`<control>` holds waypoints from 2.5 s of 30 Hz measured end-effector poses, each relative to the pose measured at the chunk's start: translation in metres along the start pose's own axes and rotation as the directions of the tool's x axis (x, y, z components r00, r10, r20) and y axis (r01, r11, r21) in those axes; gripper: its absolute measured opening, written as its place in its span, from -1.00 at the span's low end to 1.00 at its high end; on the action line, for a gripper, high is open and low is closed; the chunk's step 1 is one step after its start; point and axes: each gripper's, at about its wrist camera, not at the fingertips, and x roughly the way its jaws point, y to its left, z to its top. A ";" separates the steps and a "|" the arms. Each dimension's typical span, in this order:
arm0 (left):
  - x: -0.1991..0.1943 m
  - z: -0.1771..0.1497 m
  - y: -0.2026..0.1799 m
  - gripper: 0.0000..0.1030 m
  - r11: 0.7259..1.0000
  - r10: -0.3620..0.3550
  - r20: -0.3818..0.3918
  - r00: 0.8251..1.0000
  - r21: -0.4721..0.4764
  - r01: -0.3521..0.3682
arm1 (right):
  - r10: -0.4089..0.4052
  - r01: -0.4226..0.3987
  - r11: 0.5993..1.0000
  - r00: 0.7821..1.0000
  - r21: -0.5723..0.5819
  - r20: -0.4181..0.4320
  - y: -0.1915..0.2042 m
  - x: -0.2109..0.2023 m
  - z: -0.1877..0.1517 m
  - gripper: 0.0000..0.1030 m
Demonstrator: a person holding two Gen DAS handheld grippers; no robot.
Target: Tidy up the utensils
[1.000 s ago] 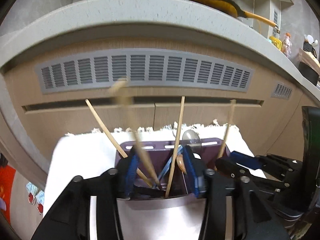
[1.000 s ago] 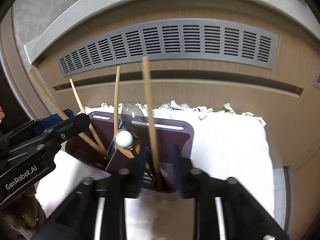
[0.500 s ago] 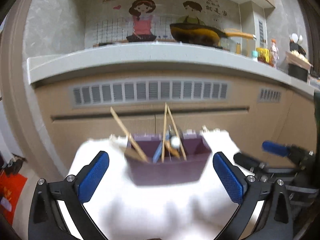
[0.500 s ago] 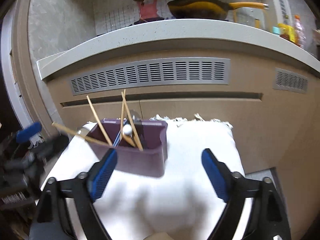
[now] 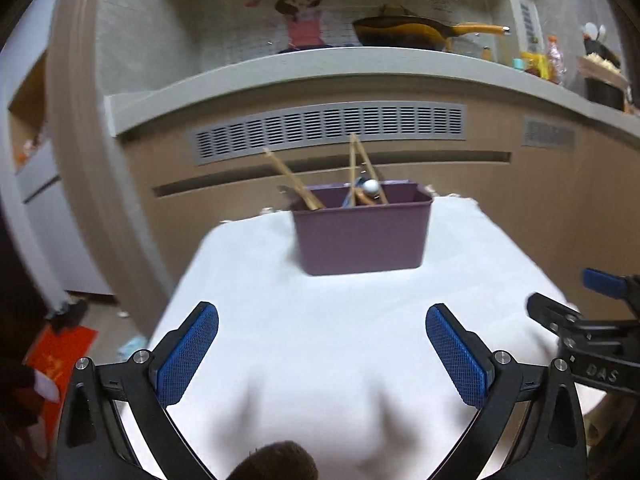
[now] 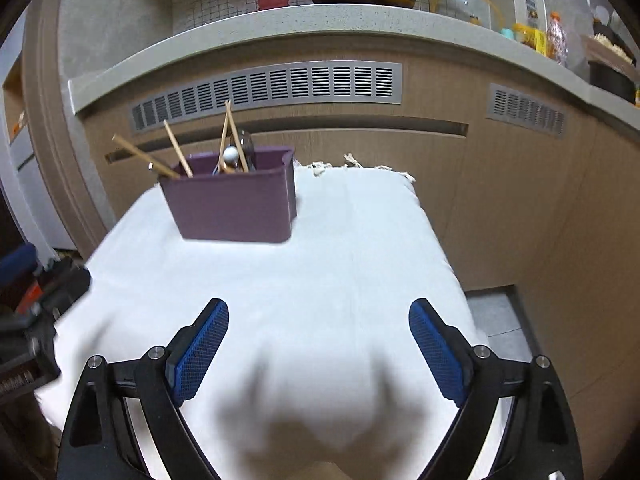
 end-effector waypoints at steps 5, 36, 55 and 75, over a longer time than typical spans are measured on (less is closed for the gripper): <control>-0.008 -0.012 0.001 1.00 0.999 -0.043 -0.028 0.999 -0.027 0.043 | -0.015 0.016 0.999 1.000 -0.034 0.023 0.006 -0.017 -0.017 0.78; -0.012 -0.010 0.001 1.00 0.996 -0.074 -0.039 0.996 -0.043 0.073 | -0.030 0.033 0.999 0.998 -0.044 0.063 0.008 -0.024 -0.015 0.92; -0.011 -0.012 -0.002 1.00 0.996 -0.073 -0.053 0.996 -0.046 0.071 | -0.030 0.032 0.999 0.997 -0.037 0.065 0.008 -0.024 -0.016 0.92; -0.009 -0.013 -0.001 1.00 0.996 -0.064 -0.058 0.996 -0.062 0.060 | -0.018 0.021 0.999 0.996 -0.034 0.089 0.006 -0.032 -0.014 0.93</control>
